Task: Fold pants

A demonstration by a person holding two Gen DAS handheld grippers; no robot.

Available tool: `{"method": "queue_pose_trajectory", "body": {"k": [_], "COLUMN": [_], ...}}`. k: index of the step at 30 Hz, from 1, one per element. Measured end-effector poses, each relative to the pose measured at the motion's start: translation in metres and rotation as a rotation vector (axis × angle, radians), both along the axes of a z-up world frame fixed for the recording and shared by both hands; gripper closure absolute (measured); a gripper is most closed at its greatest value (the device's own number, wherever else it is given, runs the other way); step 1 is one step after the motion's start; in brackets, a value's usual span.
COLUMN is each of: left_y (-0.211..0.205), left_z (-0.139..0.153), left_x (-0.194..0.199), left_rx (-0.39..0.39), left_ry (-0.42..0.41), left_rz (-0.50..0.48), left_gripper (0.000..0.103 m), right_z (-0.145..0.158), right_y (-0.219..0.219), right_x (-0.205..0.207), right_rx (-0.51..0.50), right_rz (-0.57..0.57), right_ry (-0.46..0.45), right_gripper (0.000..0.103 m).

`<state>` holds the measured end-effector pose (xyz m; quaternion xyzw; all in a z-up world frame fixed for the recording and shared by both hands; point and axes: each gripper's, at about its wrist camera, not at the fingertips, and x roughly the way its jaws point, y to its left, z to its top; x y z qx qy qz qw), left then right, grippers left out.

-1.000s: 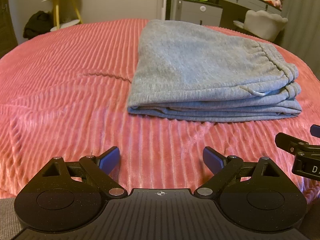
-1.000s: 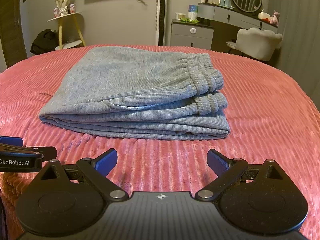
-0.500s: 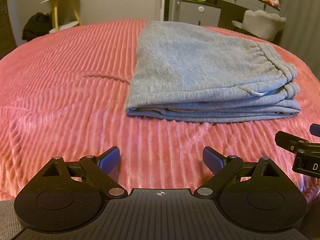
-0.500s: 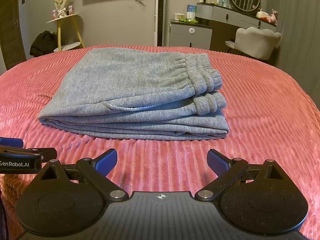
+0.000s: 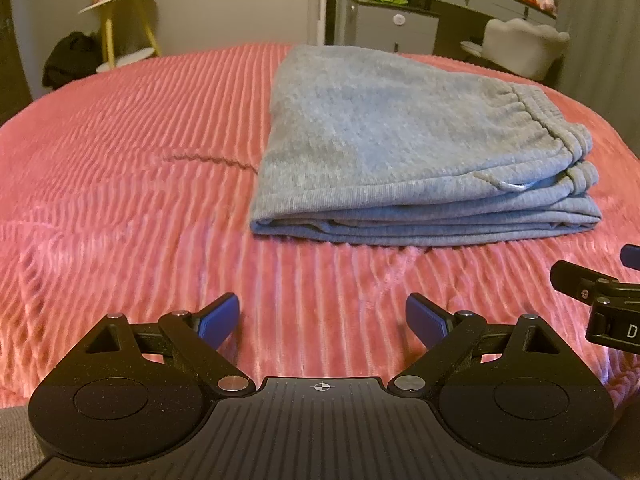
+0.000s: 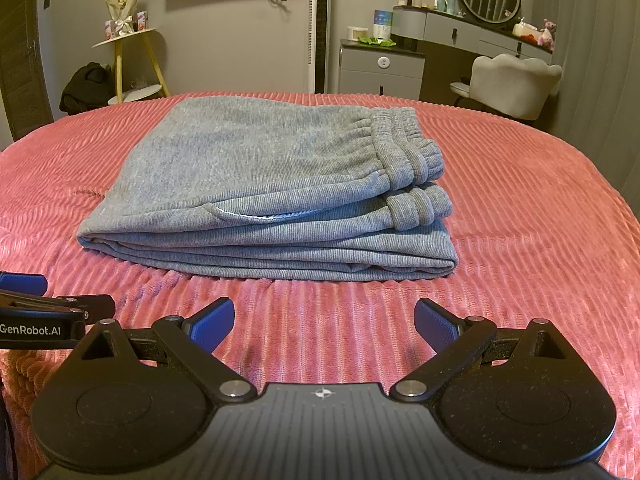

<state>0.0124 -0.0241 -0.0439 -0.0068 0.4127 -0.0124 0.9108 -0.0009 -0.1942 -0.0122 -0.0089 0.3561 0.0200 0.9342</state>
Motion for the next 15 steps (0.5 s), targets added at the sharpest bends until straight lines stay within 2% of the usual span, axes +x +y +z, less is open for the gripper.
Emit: {"method": "queue_pose_trajectory", "body": {"k": [15], "left_y": [-0.0005], "left_z": [-0.0004], "left_x": [0.0], "left_rx": [-0.013], "left_ry": [0.003], "left_rz": [-0.009], "left_gripper": [0.009], "right_z": [0.0014], "right_y": [0.0007], "right_x": [-0.0011], "right_rx": [0.001], "right_rz": [-0.001], "right_ry": [-0.005], "right_gripper": [0.006]}}
